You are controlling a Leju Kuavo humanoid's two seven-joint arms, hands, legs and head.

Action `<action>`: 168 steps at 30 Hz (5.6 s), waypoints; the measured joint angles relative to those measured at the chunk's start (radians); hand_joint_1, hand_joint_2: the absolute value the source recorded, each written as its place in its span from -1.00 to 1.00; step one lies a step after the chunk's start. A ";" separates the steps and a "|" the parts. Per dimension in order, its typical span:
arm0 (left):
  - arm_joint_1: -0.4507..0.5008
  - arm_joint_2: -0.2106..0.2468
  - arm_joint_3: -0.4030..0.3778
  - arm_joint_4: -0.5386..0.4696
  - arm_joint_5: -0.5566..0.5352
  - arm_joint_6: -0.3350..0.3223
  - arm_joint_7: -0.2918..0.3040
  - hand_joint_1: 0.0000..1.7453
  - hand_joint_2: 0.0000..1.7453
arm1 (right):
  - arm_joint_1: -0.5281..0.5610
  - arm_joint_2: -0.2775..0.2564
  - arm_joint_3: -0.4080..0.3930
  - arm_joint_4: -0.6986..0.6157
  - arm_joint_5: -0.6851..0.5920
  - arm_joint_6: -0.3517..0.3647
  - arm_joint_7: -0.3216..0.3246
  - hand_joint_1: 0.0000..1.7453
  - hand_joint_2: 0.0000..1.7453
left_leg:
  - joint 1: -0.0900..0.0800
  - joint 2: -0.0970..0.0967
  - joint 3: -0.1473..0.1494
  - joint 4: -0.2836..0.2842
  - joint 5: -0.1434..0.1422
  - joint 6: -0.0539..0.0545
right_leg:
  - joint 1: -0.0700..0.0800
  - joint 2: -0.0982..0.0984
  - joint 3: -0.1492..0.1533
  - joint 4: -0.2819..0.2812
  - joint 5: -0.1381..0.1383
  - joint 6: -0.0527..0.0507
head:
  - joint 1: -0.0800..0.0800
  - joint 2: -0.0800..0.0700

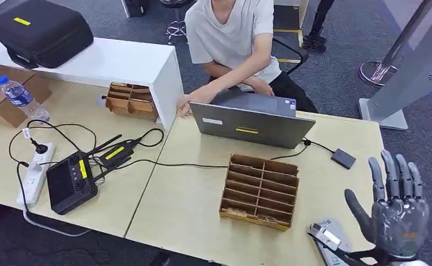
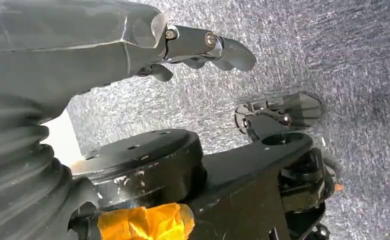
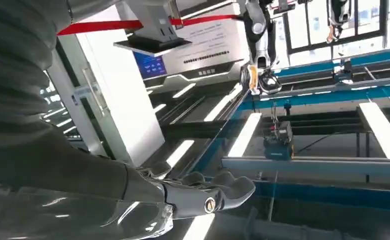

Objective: Pass the card to the sensor for recognition and then transmit it.

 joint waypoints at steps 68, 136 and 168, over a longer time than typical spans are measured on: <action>-0.027 0.000 0.047 0.000 -0.067 -0.014 0.045 -1.00 1.00 | -0.041 0.085 0.505 0.338 -0.350 0.032 -0.040 -1.00 1.00 | 0.000 0.003 0.001 0.000 -0.001 0.000 | 0.000 0.002 0.001 0.001 -0.002 0.001 | 0.000 0.000; -0.028 -0.010 0.047 0.000 -0.089 0.002 0.053 -1.00 1.00 | -0.084 0.190 0.411 0.486 -0.415 0.005 -0.093 1.00 1.00 | 0.000 0.003 0.001 0.000 -0.001 0.000 | 0.000 0.002 0.001 0.001 -0.002 0.001 | 0.000 0.000; -0.038 -0.008 0.046 0.000 -0.120 0.021 0.063 -1.00 1.00 | -0.074 0.188 0.394 0.478 -0.414 0.005 -0.090 1.00 1.00 | 0.000 0.003 0.001 0.000 -0.001 0.000 | 0.000 0.002 0.001 0.001 -0.002 0.001 | 0.000 0.000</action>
